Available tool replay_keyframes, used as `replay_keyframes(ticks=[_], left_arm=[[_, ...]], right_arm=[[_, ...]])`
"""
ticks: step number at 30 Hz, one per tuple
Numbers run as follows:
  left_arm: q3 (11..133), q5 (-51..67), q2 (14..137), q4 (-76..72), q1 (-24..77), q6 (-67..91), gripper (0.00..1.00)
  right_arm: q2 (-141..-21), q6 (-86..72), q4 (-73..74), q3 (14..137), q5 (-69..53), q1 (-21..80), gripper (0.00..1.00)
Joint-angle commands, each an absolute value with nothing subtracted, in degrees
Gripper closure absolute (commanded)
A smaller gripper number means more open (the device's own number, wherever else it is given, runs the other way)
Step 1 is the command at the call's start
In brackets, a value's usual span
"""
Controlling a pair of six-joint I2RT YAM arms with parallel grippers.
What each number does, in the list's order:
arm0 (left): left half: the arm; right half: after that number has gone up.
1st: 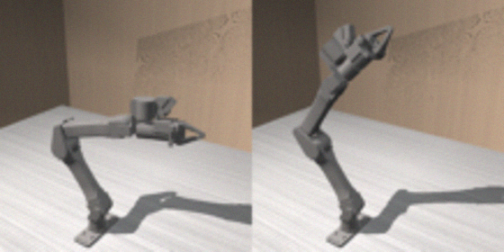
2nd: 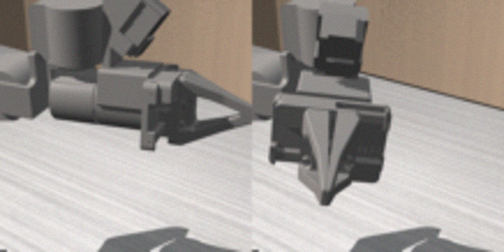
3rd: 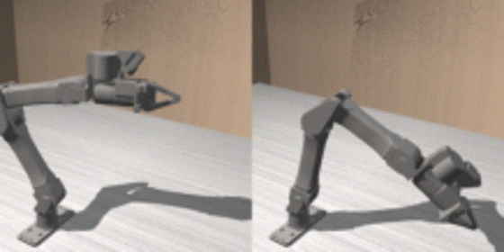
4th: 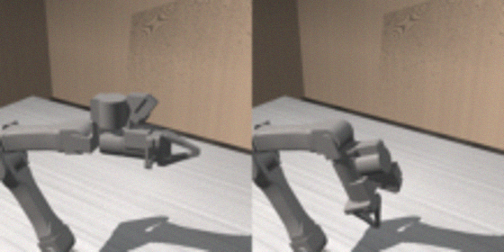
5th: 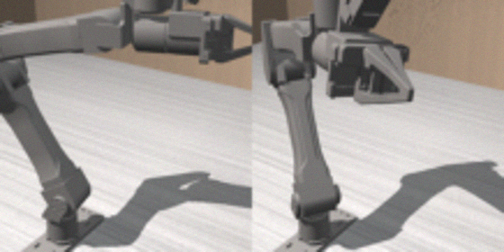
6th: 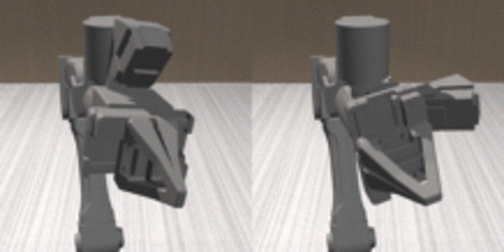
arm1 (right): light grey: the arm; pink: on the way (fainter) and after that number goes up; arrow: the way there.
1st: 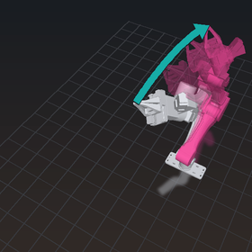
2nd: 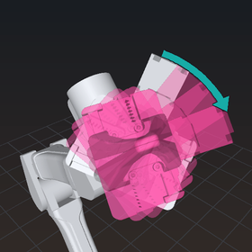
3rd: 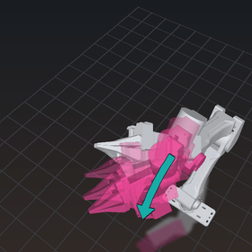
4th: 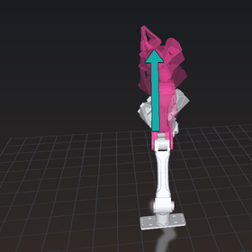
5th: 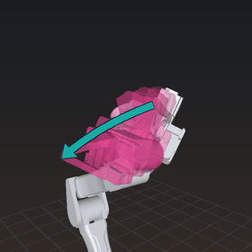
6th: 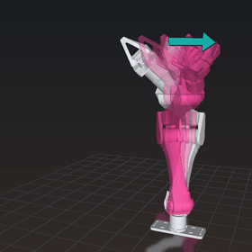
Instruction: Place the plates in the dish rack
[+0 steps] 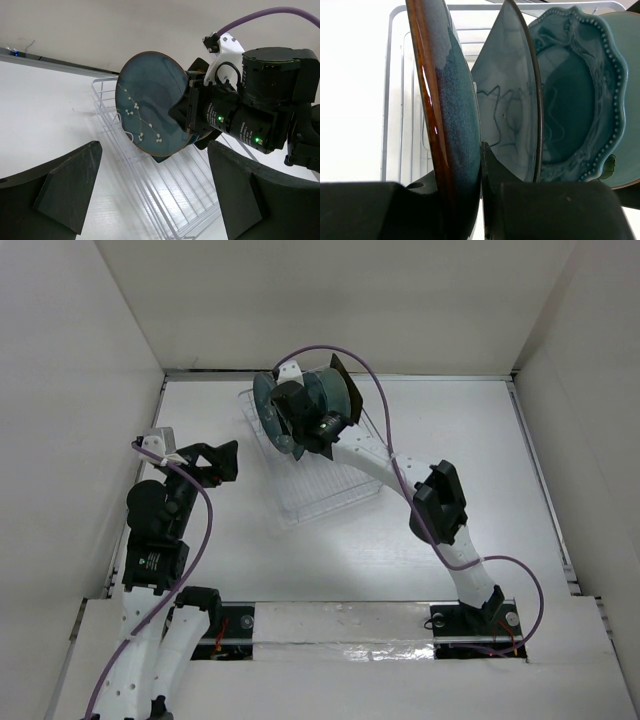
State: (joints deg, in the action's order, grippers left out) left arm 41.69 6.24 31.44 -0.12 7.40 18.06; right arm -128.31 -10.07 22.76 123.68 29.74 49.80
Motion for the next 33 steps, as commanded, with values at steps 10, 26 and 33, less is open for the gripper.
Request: replay_keyframes(ticks=[10,26,33], left_arm=[[41.0,6.2,31.6,-2.3,7.6,17.4,0.16],[40.4,6.6,32.4,-2.9,7.6,17.6,0.16],[40.2,7.0,32.4,-3.3,7.6,17.8,0.16]], right_arm=[[-128.4,-12.7,10.5,121.6,36.5,53.9,1.00],[-123.6,-12.0,4.8,114.0,34.4,53.9,0.62],[-119.5,-11.6,2.8,110.1,33.2,54.4,0.49]])
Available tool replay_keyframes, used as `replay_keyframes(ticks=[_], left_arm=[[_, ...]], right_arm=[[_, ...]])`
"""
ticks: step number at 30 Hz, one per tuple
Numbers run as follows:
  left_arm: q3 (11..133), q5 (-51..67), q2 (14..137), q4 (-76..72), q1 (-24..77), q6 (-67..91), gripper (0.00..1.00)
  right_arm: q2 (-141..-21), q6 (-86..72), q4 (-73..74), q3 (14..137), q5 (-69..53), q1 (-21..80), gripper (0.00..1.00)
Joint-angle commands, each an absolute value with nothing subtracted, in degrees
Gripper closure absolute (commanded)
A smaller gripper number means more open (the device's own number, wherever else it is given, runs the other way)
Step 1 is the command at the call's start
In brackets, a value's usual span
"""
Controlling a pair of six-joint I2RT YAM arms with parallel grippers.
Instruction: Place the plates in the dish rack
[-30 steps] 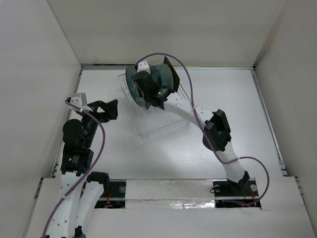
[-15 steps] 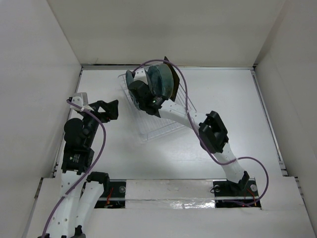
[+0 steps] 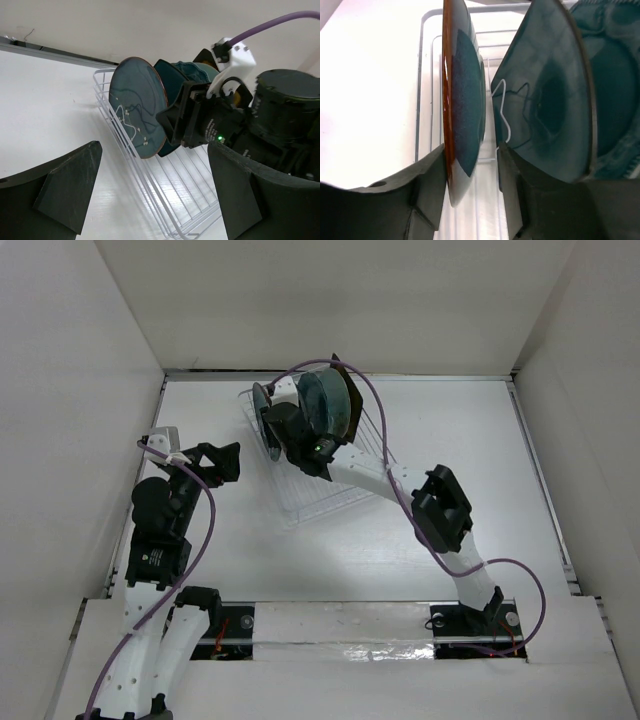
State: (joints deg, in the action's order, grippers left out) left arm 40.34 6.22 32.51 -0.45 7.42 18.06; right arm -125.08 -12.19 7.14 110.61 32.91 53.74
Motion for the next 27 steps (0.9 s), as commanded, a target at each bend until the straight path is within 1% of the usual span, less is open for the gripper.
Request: replay_keyframes(ticks=[1,2,3,5,6,7,8,9,10,11,12,13,14,15,17,18,19,21,22,25,27], left_arm=[[40.2,7.3,32.3,-3.3,7.6,17.9,0.16],[40.1,7.4,31.8,-3.4,7.6,18.0,0.16],[40.1,7.2,31.7,-3.6,7.6,18.3,0.16],[40.2,6.6,32.0,-3.8,7.6,18.5,0.15],[40.3,6.7,32.3,-3.8,7.6,18.6,0.15],[40.3,6.9,32.4,-3.8,7.6,18.6,0.15],[40.3,7.7,32.4,-3.9,7.6,18.7,0.14],[40.2,8.1,32.3,-4.0,7.6,18.7,0.14],[40.1,8.3,32.0,-4.2,7.6,18.7,0.14],[40.1,8.3,32.0,-4.7,7.6,18.7,0.13],[40.1,8.4,32.1,-4.7,7.6,18.8,0.12],[40.1,8.8,32.3,-4.7,7.6,18.8,0.12],[40.1,9.5,32.3,-4.8,7.6,19.0,0.11],[40.0,9.8,32.2,-4.9,7.6,19.0,0.10],[39.7,10.4,31.6,-5.6,7.6,19.0,0.10],[39.6,10.3,31.5,-6.0,7.6,19.0,0.10],[39.6,10.2,31.4,-6.1,7.6,19.0,0.10],[39.4,11.0,31.3,-6.3,7.6,19.1,0.10],[39.0,11.4,31.3,-6.5,7.6,19.1,0.10],[38.5,12.3,31.1,-7.8,7.6,19.5,0.10],[38.5,13.2,31.6,-8.2,7.6,19.5,0.10]], right_arm=[[-117.7,-11.5,2.6,109.2,33.0,54.4,0.46],[-116.5,-11.3,2.0,108.2,31.9,54.4,0.43],[-115.1,-11.2,0.8,107.1,31.2,54.4,0.35],[-110.7,-10.9,0.6,103.6,29.9,54.4,0.27],[-109.0,-10.8,-1.2,102.4,29.6,54.4,0.20],[-107.2,-10.8,-2.1,100.8,29.2,54.4,0.15],[-103.1,-11.8,-3.2,96.4,29.1,54.4,0.10],[-100.7,-12.3,-6.0,93.5,28.8,54.4,0.00],[-98.1,-12.7,-7.5,90.6,27.9,54.4,0.00],[-93.0,-12.7,-8.7,87.7,27.8,54.4,0.00],[-90.4,-12.8,-11.0,82.1,28.2,54.4,0.00],[-87.7,-12.8,-12.0,79.3,29.1,54.4,0.00],[-85.2,-12.6,-13.3,76.4,31.2,54.4,0.00],[-79.7,-12.3,-16.2,70.1,32.3,54.4,0.00],[-74.0,-11.7,-18.6,64.1,36.3,54.4,0.00],[-68.4,-11.3,-20.0,61.4,37.5,53.8,0.00],[-65.8,-11.2,-20.7,56.0,38.7,53.8,0.00],[-60.8,-11.3,-22.1,51.0,41.0,50.6,0.01],[-57.0,-11.9,-22.9,46.6,41.4,49.1,0.01],[-52.8,-14.0,-20.6,42.9,39.0,44.1,0.02],[-52.0,-15.2,-20.1,40.3,37.6,42.4,0.02]])
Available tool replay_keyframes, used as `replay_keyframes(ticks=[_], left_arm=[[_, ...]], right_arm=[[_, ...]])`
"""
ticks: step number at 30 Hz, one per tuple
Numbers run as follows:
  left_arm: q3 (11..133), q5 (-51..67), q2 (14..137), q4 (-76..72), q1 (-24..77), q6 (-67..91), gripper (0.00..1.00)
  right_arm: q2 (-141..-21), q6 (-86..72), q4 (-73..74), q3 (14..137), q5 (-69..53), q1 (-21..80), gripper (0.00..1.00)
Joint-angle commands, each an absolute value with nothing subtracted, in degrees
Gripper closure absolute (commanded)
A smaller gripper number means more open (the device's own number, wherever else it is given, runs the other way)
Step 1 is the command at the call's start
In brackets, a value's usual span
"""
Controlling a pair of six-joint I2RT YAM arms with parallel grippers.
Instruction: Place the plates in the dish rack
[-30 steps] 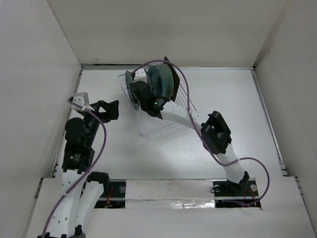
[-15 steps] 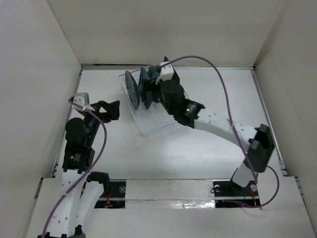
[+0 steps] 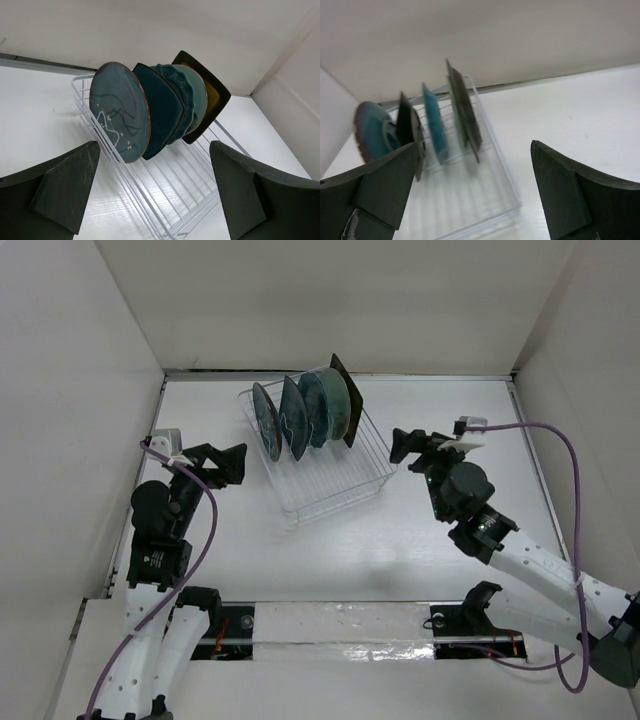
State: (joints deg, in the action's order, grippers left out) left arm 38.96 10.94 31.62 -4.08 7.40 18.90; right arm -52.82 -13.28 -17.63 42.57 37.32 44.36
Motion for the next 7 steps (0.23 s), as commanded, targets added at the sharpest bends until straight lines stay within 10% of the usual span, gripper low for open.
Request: replay_keyframes(ticks=[1,7], left_arm=[[38.5,13.5,31.8,-8.2,7.6,19.6,0.10],[37.6,13.3,31.0,-9.0,7.0,19.5,0.09]], right_arm=[[-51.9,-15.6,-20.3,39.4,37.0,41.7,0.02],[-52.0,-17.5,-20.3,37.3,33.6,40.2,0.04]])
